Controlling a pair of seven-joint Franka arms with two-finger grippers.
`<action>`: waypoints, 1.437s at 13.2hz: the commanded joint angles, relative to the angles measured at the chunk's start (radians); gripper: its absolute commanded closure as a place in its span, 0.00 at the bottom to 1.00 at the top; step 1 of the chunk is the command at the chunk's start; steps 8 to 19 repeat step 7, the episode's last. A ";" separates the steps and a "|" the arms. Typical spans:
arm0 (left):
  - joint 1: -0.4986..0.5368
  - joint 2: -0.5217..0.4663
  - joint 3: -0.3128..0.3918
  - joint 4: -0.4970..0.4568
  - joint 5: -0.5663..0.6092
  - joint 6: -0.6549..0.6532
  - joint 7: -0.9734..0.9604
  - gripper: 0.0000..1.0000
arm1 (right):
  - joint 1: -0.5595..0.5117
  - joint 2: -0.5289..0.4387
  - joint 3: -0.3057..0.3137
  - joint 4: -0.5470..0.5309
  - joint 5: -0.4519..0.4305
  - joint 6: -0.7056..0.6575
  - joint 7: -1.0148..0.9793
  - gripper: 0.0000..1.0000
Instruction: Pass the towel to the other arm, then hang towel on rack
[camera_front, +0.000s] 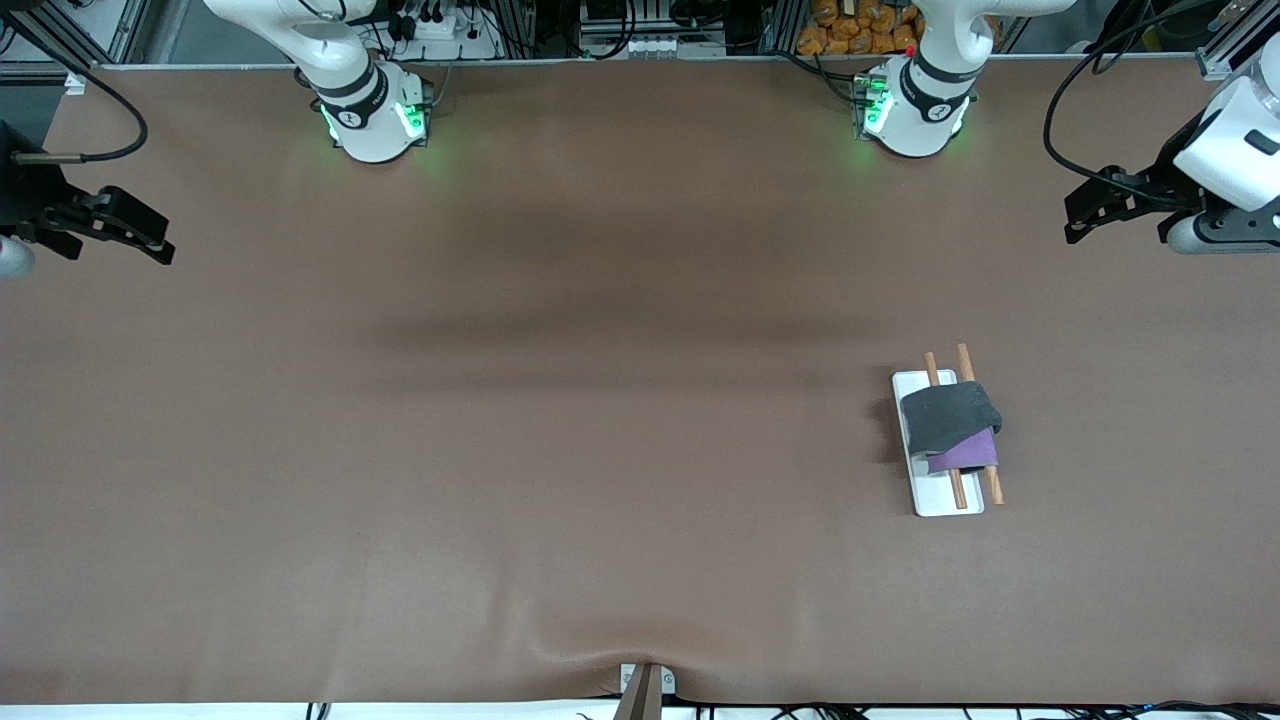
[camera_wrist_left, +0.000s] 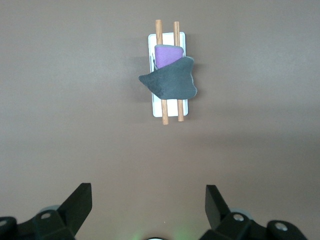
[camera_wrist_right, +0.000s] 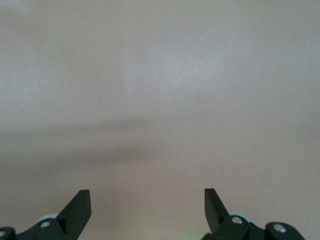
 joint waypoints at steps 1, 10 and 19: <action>-0.007 -0.016 0.002 0.018 0.010 -0.024 -0.015 0.00 | -0.018 0.015 0.007 0.031 0.002 -0.022 0.005 0.00; -0.004 -0.019 0.005 0.025 0.012 -0.027 -0.015 0.00 | -0.015 0.015 0.010 0.030 0.002 -0.024 0.009 0.00; -0.004 -0.019 0.005 0.025 0.012 -0.027 -0.015 0.00 | -0.015 0.015 0.010 0.030 0.002 -0.024 0.009 0.00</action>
